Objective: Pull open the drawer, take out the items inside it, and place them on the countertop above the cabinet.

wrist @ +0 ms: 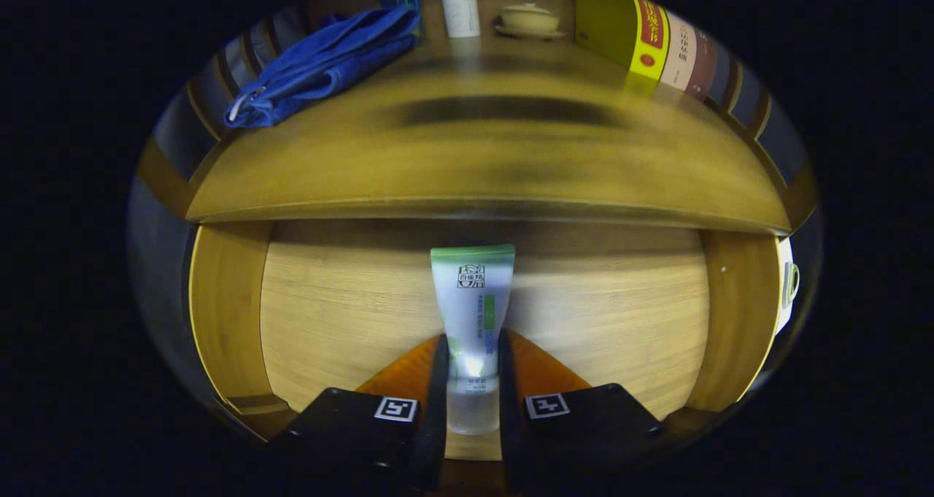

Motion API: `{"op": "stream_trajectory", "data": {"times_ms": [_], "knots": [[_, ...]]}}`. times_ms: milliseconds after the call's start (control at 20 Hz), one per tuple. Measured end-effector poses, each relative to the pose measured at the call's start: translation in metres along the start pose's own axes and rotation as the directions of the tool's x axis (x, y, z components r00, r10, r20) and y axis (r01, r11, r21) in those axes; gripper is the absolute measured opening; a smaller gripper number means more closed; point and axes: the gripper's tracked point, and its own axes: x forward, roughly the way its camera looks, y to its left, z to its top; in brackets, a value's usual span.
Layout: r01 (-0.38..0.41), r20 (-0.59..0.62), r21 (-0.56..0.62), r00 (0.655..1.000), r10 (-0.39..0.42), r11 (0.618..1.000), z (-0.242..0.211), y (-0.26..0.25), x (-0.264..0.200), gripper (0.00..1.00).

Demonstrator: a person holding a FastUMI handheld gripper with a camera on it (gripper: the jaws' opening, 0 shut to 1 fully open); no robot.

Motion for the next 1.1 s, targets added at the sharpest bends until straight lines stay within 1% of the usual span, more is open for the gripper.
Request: {"op": "stream_trajectory", "data": {"times_ms": [150, 200, 250, 300, 400, 550, 700, 1100], "knots": [[-0.024, 0.032, -0.01, 0.999, 0.025, 1.0, 0.044, 0.005, -0.04, 0.4], [-0.032, 0.04, -0.006, 0.999, 0.032, 0.999, -0.041, 0.017, -0.05, 0.4], [-0.042, 0.046, -0.003, 0.998, 0.042, 0.999, 0.005, -0.013, -0.062, 0.4], [-0.047, 0.059, 0.005, 0.997, 0.047, 0.999, 0.041, -0.004, -0.075, 0.4], [-0.05, 0.06, 0.012, 0.997, 0.049, 0.999, 0.045, -0.005, -0.091, 0.4], [-0.035, 0.087, -0.018, 0.996, 0.036, 0.999, 0.05, -0.011, -0.111, 0.4], [-0.042, 0.114, -0.031, 0.992, 0.046, 0.999, 0.064, -0.01, -0.13, 0.4], [-0.02, 0.173, 0.018, 0.985, 0.016, 1.0, 0.134, -0.022, -0.139, 0.4]]}}
